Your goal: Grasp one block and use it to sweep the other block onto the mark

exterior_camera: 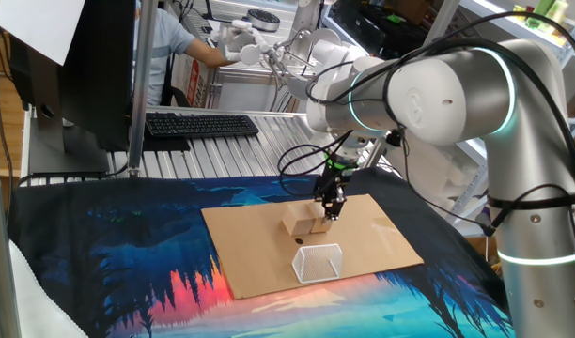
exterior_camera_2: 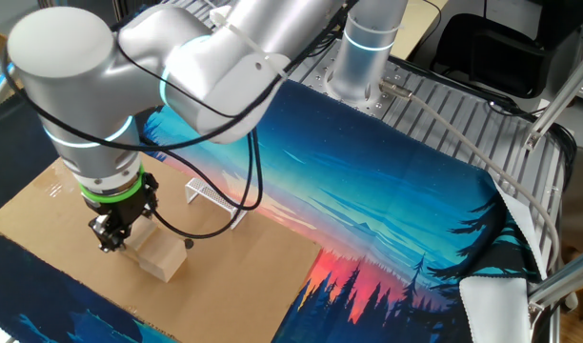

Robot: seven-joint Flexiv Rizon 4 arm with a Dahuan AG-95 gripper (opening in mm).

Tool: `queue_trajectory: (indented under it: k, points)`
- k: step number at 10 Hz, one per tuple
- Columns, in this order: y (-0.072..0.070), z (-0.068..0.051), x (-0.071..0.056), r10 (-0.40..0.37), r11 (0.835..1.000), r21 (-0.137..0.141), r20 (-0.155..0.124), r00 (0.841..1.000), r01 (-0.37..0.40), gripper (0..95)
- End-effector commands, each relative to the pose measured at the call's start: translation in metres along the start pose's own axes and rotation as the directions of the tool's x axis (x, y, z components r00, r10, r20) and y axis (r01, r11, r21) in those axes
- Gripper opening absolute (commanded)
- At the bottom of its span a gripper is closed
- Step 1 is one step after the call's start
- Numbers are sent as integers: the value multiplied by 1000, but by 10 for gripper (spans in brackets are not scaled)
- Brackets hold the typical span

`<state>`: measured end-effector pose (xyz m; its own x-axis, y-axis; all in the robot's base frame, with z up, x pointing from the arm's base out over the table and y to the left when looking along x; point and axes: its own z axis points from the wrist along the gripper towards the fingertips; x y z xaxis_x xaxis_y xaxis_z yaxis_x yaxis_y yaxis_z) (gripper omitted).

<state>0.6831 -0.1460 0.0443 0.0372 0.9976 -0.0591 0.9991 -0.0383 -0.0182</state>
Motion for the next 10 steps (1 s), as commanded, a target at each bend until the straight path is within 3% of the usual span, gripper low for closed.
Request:
queue_trajectory:
  k: [1, 4, 5, 7, 10]
  points:
    - [1, -1, 3, 5, 1000, 1, 0, 1000, -5, 0]
    - [0, -1, 6, -7, 1000, 3, 11, 1000, 7, 0]
    - [1, -3, 1, -54, 998, 12, 40, 998, 54, 0]
    - [5, -11, -8, -79, 997, 13, 8, 997, 79, 0]
    - [5, -15, -7, -82, 997, 16, -6, 997, 82, 0]
